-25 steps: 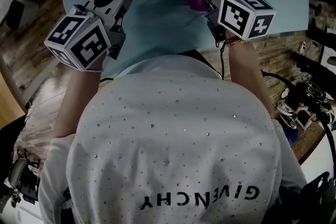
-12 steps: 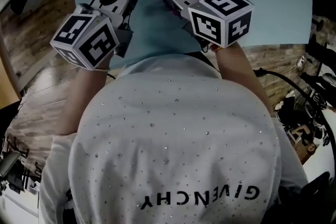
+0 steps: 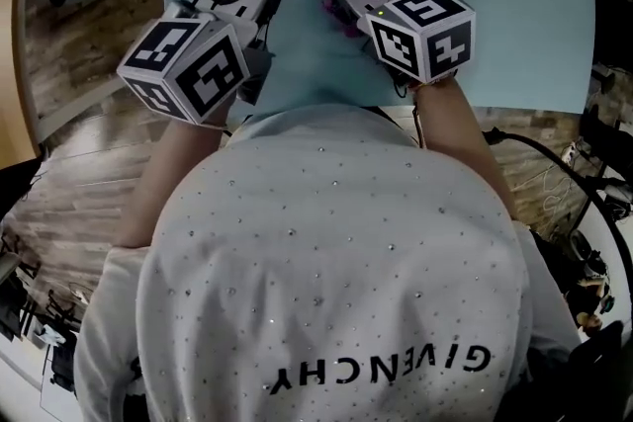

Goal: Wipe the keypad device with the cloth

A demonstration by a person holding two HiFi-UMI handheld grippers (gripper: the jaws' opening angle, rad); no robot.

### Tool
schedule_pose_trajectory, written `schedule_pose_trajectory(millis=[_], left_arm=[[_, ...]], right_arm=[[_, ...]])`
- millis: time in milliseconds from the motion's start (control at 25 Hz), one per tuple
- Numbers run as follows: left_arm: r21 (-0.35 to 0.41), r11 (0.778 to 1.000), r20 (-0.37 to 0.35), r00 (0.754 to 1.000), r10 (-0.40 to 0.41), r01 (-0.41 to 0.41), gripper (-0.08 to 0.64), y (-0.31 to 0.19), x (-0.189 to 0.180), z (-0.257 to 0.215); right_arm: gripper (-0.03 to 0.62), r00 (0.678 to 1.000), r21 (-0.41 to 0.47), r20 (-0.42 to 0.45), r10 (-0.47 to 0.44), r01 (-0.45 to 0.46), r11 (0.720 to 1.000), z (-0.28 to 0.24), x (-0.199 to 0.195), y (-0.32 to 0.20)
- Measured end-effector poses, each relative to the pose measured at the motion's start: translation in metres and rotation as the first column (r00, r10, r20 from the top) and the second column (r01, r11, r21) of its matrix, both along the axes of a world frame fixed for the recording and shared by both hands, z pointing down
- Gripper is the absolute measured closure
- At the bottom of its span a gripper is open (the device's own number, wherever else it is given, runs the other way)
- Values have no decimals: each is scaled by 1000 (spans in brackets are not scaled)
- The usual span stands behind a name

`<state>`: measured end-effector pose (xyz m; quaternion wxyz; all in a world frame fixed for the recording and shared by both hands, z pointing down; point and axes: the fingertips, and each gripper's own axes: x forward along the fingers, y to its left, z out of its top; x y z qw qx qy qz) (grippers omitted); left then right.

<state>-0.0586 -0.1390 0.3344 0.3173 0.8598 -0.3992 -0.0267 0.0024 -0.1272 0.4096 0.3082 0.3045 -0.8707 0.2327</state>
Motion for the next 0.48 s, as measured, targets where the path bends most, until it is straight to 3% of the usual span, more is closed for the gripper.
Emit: schedule_pose_trajectory(millis=[480], left_arm=[[19, 999, 18, 999, -44, 43, 560, 9, 12, -16]], right_arm=[[557, 989, -20, 11, 149, -149, 989, 6, 80, -14]])
